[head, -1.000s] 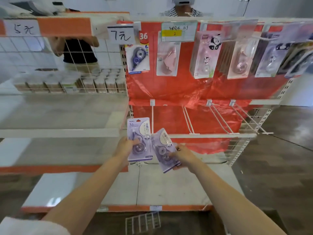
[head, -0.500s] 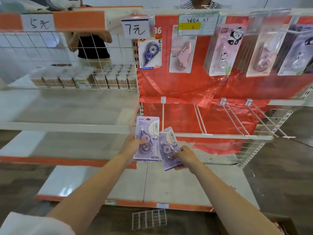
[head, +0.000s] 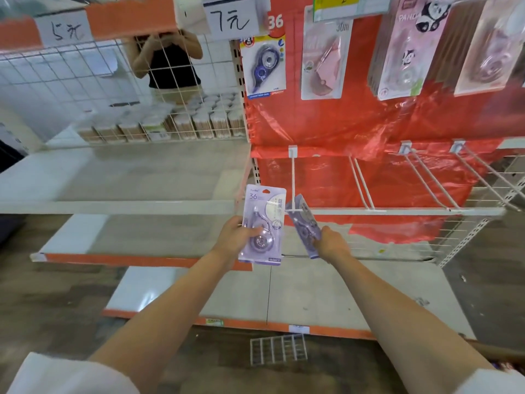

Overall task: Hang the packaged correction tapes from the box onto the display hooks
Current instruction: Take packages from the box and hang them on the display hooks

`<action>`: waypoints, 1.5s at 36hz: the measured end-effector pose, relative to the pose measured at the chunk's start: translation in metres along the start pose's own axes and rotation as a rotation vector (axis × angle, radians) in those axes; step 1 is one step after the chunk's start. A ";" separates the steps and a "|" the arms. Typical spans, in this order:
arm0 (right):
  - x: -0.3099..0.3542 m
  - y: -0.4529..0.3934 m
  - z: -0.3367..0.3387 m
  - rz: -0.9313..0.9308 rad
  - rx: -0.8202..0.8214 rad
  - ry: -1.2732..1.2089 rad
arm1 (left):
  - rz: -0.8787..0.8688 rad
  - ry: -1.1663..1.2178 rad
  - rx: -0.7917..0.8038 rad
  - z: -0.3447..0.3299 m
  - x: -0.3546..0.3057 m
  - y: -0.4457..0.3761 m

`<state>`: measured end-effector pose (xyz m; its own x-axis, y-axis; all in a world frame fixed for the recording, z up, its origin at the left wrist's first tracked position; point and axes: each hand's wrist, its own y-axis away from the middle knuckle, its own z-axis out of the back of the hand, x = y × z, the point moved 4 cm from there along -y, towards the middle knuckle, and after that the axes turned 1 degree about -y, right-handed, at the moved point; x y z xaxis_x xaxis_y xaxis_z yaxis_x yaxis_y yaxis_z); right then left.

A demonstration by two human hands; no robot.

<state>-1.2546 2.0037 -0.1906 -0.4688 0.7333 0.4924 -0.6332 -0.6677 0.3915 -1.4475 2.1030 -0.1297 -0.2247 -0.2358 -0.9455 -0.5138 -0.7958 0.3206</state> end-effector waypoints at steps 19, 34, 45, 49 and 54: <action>-0.004 0.075 0.043 0.155 0.173 -0.891 | -0.094 -0.017 0.112 -0.092 -0.006 -0.008; -0.051 0.073 0.036 -0.030 0.037 -0.819 | -0.319 -1.193 0.381 -0.098 0.009 0.009; -0.011 0.059 0.001 0.045 0.176 -0.660 | -0.355 -1.219 0.255 -0.044 0.011 0.001; -0.005 0.053 -0.003 0.039 0.128 -0.621 | -0.363 -1.128 0.200 -0.029 0.013 0.002; -0.011 0.043 -0.004 0.023 0.108 -0.572 | -0.340 -1.048 0.179 -0.031 0.019 -0.001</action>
<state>-1.2794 1.9676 -0.1820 -0.0554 0.5529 0.8314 -0.5463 -0.7138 0.4383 -1.4260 2.0822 -0.1499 -0.5935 0.6332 -0.4968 -0.7742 -0.6177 0.1377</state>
